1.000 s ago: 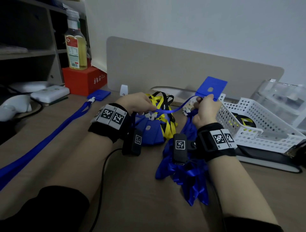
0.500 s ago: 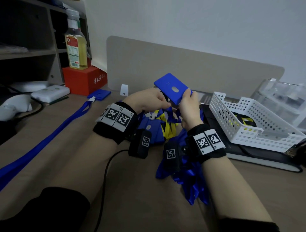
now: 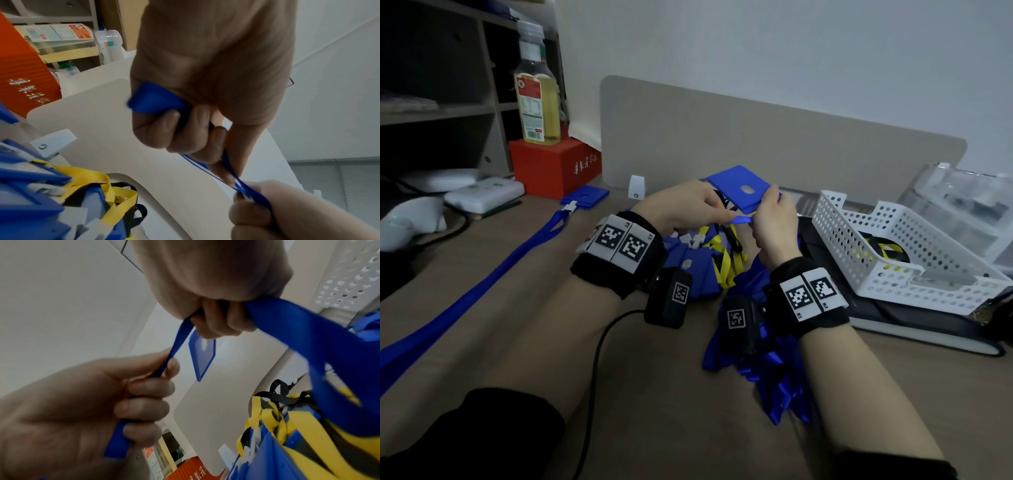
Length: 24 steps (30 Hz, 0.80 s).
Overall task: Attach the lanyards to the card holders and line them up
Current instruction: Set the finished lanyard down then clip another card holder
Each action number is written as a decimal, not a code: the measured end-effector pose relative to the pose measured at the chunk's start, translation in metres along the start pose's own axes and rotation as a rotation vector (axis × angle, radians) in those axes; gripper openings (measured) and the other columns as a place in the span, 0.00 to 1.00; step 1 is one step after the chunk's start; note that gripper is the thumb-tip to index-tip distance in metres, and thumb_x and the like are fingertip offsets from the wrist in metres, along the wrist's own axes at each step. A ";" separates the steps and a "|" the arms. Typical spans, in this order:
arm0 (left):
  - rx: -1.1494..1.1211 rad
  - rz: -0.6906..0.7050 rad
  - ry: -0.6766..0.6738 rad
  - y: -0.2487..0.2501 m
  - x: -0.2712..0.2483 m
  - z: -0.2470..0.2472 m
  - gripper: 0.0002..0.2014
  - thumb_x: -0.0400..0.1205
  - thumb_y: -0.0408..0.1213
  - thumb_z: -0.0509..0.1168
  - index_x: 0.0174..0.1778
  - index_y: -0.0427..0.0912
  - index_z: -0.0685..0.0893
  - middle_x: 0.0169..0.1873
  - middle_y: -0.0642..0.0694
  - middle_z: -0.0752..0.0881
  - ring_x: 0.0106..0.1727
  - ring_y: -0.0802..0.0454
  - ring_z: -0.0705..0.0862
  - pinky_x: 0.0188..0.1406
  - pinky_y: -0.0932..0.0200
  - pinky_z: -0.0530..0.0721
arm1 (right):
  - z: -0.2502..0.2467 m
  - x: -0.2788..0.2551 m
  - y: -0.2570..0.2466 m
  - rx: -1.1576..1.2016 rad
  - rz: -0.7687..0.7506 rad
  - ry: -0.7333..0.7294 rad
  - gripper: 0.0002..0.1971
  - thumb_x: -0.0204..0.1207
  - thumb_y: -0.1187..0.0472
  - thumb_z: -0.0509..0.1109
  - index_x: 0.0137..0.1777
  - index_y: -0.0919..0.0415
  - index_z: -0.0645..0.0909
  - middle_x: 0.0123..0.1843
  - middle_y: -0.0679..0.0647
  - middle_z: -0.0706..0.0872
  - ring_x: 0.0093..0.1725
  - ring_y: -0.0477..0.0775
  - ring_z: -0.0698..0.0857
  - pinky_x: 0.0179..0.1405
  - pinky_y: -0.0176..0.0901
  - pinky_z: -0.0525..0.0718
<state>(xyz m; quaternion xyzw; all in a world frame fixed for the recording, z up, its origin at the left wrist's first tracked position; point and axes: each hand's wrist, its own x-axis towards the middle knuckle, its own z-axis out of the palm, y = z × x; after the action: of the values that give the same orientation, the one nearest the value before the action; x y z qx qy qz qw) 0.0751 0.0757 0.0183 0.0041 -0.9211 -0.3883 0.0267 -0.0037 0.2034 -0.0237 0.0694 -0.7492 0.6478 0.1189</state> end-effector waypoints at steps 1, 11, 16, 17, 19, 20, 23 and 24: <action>-0.014 -0.012 -0.011 -0.002 0.000 -0.003 0.17 0.83 0.48 0.65 0.42 0.35 0.86 0.32 0.38 0.77 0.26 0.47 0.68 0.23 0.60 0.65 | -0.003 0.002 0.000 0.030 0.001 0.030 0.14 0.80 0.45 0.49 0.40 0.52 0.67 0.36 0.49 0.75 0.33 0.51 0.73 0.36 0.47 0.70; -0.175 -0.117 -0.042 -0.014 -0.004 -0.014 0.14 0.88 0.41 0.58 0.41 0.38 0.80 0.13 0.53 0.74 0.21 0.56 0.62 0.18 0.65 0.63 | -0.017 0.016 0.004 0.268 0.039 0.168 0.14 0.84 0.52 0.50 0.37 0.54 0.65 0.33 0.48 0.72 0.30 0.50 0.69 0.32 0.42 0.67; -0.225 -0.151 0.106 -0.017 -0.008 -0.026 0.12 0.86 0.44 0.62 0.42 0.40 0.81 0.27 0.49 0.71 0.24 0.55 0.64 0.23 0.62 0.64 | -0.013 0.012 0.003 0.389 0.166 0.059 0.12 0.84 0.56 0.49 0.47 0.61 0.70 0.38 0.60 0.79 0.17 0.46 0.71 0.18 0.31 0.67; -0.216 -0.157 0.133 -0.019 -0.011 -0.031 0.13 0.85 0.45 0.63 0.43 0.39 0.82 0.29 0.48 0.71 0.25 0.54 0.65 0.25 0.60 0.64 | -0.011 0.009 0.000 0.432 0.194 0.029 0.11 0.84 0.58 0.49 0.50 0.62 0.71 0.37 0.61 0.80 0.16 0.46 0.73 0.16 0.30 0.68; -0.197 -0.161 0.173 -0.024 -0.018 -0.040 0.13 0.84 0.46 0.64 0.44 0.38 0.83 0.29 0.47 0.72 0.26 0.53 0.65 0.25 0.59 0.64 | -0.007 0.005 -0.007 0.516 0.235 -0.027 0.13 0.85 0.61 0.48 0.51 0.64 0.73 0.36 0.61 0.83 0.18 0.48 0.80 0.16 0.32 0.74; -0.172 -0.162 0.186 -0.027 -0.023 -0.046 0.14 0.84 0.46 0.65 0.44 0.37 0.83 0.29 0.47 0.73 0.26 0.53 0.66 0.25 0.60 0.64 | -0.004 0.003 -0.011 0.534 0.254 -0.059 0.14 0.86 0.61 0.48 0.51 0.64 0.75 0.35 0.60 0.85 0.21 0.48 0.83 0.18 0.33 0.77; -0.077 -0.188 0.226 -0.034 -0.040 -0.061 0.15 0.83 0.47 0.65 0.42 0.37 0.85 0.29 0.47 0.76 0.27 0.53 0.69 0.25 0.61 0.66 | 0.009 0.001 -0.025 0.508 0.311 -0.200 0.18 0.88 0.55 0.48 0.58 0.61 0.78 0.33 0.53 0.88 0.25 0.45 0.87 0.22 0.32 0.75; -0.061 -0.197 0.235 -0.036 -0.046 -0.066 0.15 0.83 0.46 0.65 0.42 0.37 0.86 0.28 0.46 0.76 0.27 0.53 0.69 0.25 0.61 0.66 | 0.015 -0.001 -0.030 0.508 0.324 -0.248 0.19 0.88 0.55 0.48 0.61 0.62 0.79 0.34 0.52 0.89 0.27 0.44 0.88 0.23 0.31 0.75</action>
<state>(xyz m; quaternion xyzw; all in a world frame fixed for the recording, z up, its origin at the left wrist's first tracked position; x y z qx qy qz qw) 0.1245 0.0047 0.0366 0.1390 -0.8946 -0.4137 0.0960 0.0038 0.1836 0.0029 0.0552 -0.5735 0.8113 -0.0990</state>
